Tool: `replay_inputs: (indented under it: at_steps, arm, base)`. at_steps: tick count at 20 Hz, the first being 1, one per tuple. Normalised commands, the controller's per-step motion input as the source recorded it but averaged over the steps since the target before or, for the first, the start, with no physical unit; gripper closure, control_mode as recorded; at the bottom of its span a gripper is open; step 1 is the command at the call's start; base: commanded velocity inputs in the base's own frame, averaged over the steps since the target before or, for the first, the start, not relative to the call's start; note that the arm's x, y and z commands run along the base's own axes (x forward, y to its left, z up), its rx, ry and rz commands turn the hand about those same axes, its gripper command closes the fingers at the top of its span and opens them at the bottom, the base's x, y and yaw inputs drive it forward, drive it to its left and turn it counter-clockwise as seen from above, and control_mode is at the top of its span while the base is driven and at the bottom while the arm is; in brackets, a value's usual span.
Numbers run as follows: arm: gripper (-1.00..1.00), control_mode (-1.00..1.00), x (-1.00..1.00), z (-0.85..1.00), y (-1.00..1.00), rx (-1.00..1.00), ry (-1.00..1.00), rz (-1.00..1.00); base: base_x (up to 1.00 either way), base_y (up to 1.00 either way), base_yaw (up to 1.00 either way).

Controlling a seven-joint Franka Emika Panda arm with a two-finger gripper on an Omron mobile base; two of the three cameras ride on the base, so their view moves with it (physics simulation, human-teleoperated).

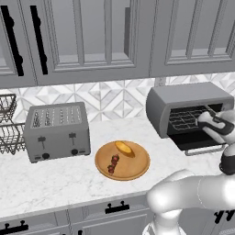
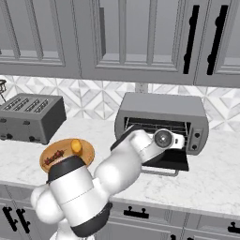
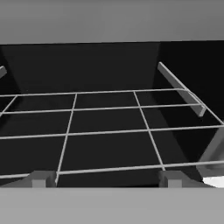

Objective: Pick up the kebab skewer and baguette bread, and place them inside the toaster oven. Close the toaster oven door and start by setting the timer.

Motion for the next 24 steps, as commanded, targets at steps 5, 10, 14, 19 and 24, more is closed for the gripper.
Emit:
replay_inputs:
  at_steps: [5, 10, 14, 19, 24]
  arm:
    - [-1.0, -1.0, -0.66, -0.54, 0.0, 0.0, 0.08, -0.04]
    - [-1.0, -1.0, -0.33, -0.16, 0.0, 0.0, 0.04, 0.0]
    - [-1.0, -1.0, -0.03, 0.04, -0.01, 0.0, 0.0, 0.0]
    - [-1.0, -1.0, -0.08, 0.67, 0.01, 0.0, 0.01, 0.0]
    - [-1.0, -1.0, -0.47, 0.75, 0.17, 0.0, 0.11, 0.0]
  base:
    - [0.0, 0.0, 0.0]
    - [0.0, 0.0, 0.0]
    - [0.0, 0.0, 0.0]
    - [0.0, 0.0, 0.0]
    - [0.0, 0.0, 0.0]
